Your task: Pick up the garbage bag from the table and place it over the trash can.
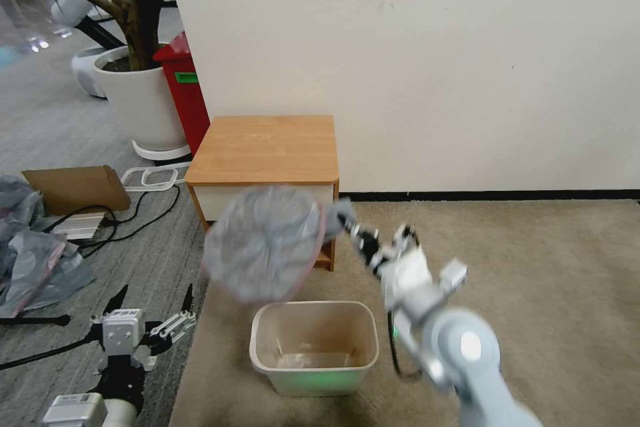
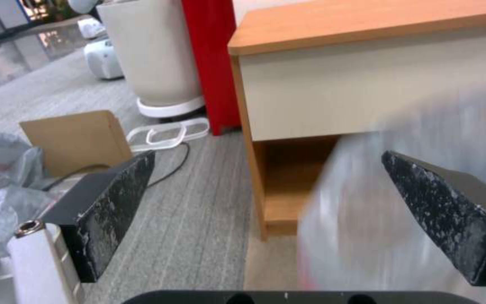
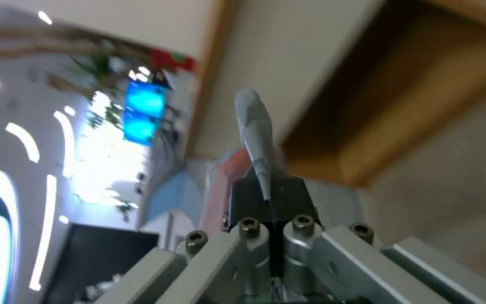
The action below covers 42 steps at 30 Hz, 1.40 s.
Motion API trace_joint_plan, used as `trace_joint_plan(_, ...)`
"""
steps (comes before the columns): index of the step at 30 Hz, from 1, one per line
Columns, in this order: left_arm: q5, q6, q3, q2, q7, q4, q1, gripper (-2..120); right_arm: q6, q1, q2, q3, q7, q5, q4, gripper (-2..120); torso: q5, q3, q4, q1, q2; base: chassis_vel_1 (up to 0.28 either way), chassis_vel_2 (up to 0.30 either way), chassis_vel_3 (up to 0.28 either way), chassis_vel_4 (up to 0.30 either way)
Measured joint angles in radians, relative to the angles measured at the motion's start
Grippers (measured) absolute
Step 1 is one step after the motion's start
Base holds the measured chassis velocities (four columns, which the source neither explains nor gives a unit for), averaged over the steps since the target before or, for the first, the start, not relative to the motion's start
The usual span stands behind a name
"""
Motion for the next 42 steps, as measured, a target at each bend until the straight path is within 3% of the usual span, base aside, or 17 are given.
trace_joint_plan(6,-0.002,0.002,0.002,0.004,0.001,0.000,-0.006,100,0.000,-0.163,-0.018,-0.015,-0.073,-0.118,0.003,0,0.0001,0.000,0.0000,0.000,0.000,0.000,0.000,0.000,0.000)
trace_joint_plan(11,-0.016,0.014,0.004,0.013,0.001,0.000,-0.017,100,0.016,-0.277,-0.076,0.065,-0.154,-0.182,0.011,0,0.0001,0.000,-0.0001,0.000,0.000,0.000,0.000,0.000,0.000)
trace_joint_plan(23,-0.014,0.017,0.015,0.012,0.001,0.000,-0.021,100,0.008,-0.280,-0.088,0.079,-0.154,-0.227,0.007,2,0.0002,0.000,0.0001,0.000,0.000,0.000,0.000,0.000,0.000)
trace_joint_plan(33,-0.005,0.017,0.028,0.005,0.002,0.000,-0.024,100,0.024,-0.336,-0.122,0.123,-0.119,-0.277,0.053,38,0.0001,0.000,0.0000,0.000,0.000,0.000,0.000,0.000,0.000)
trace_joint_plan(42,-0.020,0.039,0.063,0.033,0.004,0.000,-0.044,100,0.102,-0.405,-0.115,0.154,-0.049,-0.374,0.122,73,0.0000,0.000,0.0000,0.000,0.000,0.000,0.000,0.000,0.000)
